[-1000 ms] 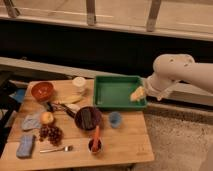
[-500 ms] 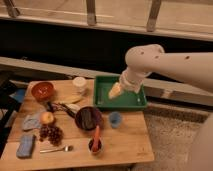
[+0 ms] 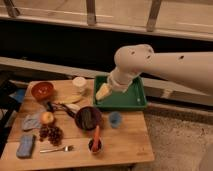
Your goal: Wipe table surface with eraser
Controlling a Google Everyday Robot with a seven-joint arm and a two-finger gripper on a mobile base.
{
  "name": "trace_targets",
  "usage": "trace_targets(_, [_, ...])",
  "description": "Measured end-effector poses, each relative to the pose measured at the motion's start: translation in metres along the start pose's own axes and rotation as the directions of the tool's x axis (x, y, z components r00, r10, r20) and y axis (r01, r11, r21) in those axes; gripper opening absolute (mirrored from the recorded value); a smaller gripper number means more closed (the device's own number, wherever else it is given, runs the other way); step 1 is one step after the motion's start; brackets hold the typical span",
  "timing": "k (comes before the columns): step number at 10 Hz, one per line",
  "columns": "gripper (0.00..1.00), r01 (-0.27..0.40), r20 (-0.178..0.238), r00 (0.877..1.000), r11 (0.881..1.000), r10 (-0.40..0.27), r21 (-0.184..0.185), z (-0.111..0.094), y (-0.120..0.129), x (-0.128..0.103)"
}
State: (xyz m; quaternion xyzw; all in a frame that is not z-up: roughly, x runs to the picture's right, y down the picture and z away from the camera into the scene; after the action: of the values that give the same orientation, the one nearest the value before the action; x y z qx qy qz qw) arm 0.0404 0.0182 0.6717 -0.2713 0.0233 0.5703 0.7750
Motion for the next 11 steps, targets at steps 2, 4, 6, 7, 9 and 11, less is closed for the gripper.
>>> trace_targets(2, [0.80, 0.003, -0.003, 1.000, 1.000, -0.003, -0.009, 0.004, 0.002, 0.000])
trace_targets(4, [0.80, 0.010, -0.012, 1.000, 1.000, -0.011, -0.027, 0.020, 0.012, -0.002])
trace_targets(6, [0.80, 0.026, -0.031, 0.999, 0.998, -0.028, -0.054, 0.056, 0.045, -0.010])
trace_targets(7, [0.80, 0.028, -0.041, 0.999, 0.997, -0.031, -0.065, 0.071, 0.057, -0.010])
trace_targets(9, [0.80, 0.041, -0.077, 0.996, 0.994, -0.049, -0.096, 0.105, 0.084, -0.008])
trace_targets(11, [0.80, 0.047, -0.116, 0.991, 0.991, -0.061, -0.123, 0.123, 0.098, -0.003])
